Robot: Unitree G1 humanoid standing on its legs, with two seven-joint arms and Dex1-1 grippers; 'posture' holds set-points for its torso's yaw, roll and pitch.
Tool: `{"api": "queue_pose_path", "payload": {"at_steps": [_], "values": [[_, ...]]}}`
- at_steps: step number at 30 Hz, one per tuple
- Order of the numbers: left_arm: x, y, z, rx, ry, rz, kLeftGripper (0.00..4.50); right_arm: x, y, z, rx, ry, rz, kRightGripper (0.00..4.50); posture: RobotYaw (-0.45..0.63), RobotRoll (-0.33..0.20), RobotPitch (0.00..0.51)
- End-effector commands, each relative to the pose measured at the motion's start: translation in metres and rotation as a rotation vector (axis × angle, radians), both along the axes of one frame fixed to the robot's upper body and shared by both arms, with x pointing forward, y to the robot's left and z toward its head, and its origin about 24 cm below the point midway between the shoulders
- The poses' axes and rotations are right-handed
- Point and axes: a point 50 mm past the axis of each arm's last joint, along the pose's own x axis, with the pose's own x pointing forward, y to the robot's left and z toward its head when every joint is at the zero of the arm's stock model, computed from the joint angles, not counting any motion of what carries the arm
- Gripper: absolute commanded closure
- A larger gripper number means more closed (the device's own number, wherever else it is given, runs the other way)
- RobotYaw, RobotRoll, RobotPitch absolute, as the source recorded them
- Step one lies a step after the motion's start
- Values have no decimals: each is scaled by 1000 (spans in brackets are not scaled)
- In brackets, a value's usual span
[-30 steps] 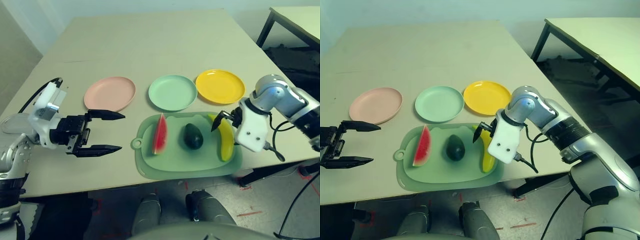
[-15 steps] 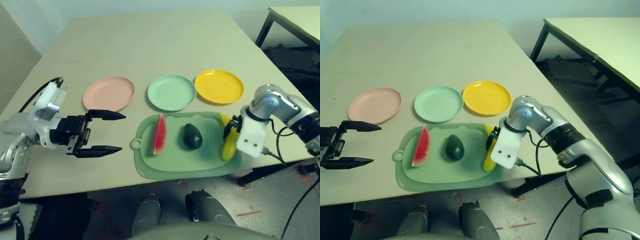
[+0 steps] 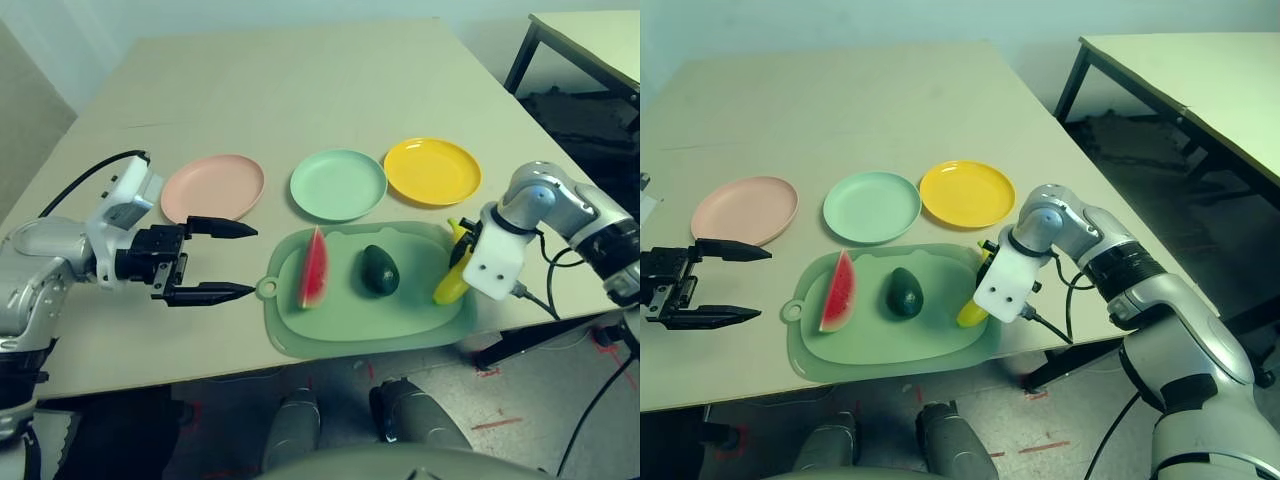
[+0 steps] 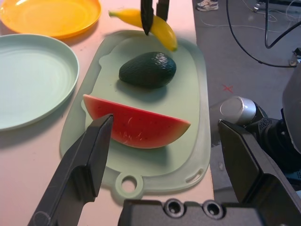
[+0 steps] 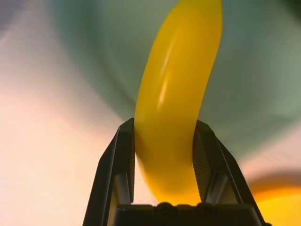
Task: Place the fruits into color-matched plates.
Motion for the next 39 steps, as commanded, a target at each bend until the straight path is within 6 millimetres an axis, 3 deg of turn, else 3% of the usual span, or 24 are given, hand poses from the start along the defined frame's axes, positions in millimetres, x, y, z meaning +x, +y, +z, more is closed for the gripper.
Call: {"api": "queue_pose_path", "payload": {"at_steps": [1,7,12,24,32,39], "values": [[1,-1,-1,33,14,13,0,12,3,28,55,-41,-74,2801,-6,0,109],[0,-2,-2,34,19,17,0,36,7,60,103,-144,-205,2801,-9,0,111],[2,-1,-3,45,23,57,0,58,7,67,114,-276,-362,2801,4,0,110],[0,-2,1,62,2,91,0,76,2,33,41,-321,-592,2801,37,0,106],[-3,-2,1,72,0,95,0,79,-1,15,9,-354,-636,2801,51,0,104],[-3,-1,2,76,-2,94,0,78,-3,7,2,-350,-614,405,48,0,104]]}}
